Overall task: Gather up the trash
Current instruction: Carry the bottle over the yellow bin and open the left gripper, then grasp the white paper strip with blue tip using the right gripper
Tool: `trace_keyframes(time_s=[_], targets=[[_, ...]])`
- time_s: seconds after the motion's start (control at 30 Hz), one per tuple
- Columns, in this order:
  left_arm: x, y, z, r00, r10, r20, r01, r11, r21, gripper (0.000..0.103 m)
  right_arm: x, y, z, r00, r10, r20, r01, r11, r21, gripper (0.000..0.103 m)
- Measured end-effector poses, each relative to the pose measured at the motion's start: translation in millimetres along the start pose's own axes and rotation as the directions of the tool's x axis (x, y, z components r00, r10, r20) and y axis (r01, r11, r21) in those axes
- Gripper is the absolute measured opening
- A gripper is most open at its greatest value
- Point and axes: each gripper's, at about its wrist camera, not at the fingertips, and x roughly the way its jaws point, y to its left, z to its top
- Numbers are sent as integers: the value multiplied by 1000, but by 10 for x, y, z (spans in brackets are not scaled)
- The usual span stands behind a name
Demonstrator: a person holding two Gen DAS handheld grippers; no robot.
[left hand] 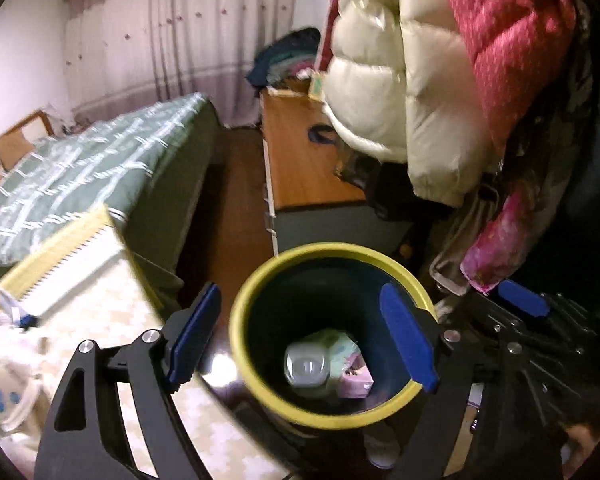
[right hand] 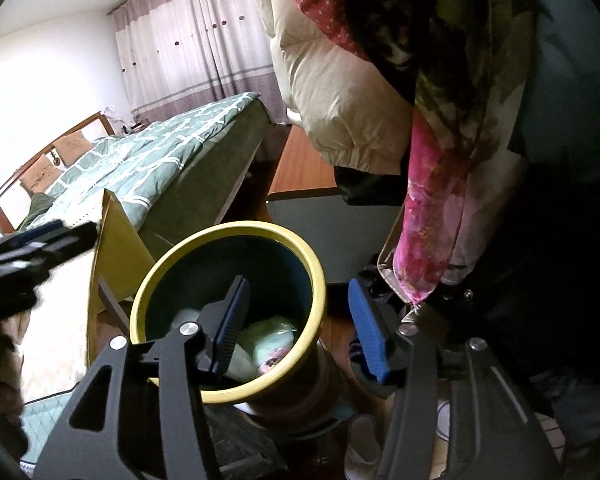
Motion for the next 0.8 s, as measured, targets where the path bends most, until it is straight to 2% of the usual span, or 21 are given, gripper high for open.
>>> trace_keyframes(time_s=[0.1,0.23,0.37,0.43,0.53,0.63,0.7,0.8], targets=[[-427,242,-36,998,40,57,-36,998,-59,94,-6,63,5,1000,14,0,-14,1000,-9,52],[-1036,619,-153,985,122,126,-107,987,-120,98,3,266,-3,999,46,-7,-46,998,-37,54],[-1656,1073,-415,952,259,161,-229,956,-182,98,-6,556,5,995,95,-14,-96,992,-81,57],[-1937,1314,-584,928,339,153,-302,927,-221,98,-42,723,8,991,130,-16,-131,986,-103,59],[-2297,1694,-882,902,421,97,-382,882,-274,98,-139,984,12,984,177,-14,-177,976,-128,65],[-2631,2022,-1214,850,525,41,-484,811,-328,98,-275,1258,10,972,236,-13,-235,959,-156,65],[-2865,2222,-1441,821,570,15,-524,765,-374,98,-365,1455,3,961,275,-16,-273,944,-184,66],[-3184,2467,-1755,792,611,-6,-549,708,-444,98,-503,1783,-40,943,330,-29,-328,916,-230,66]])
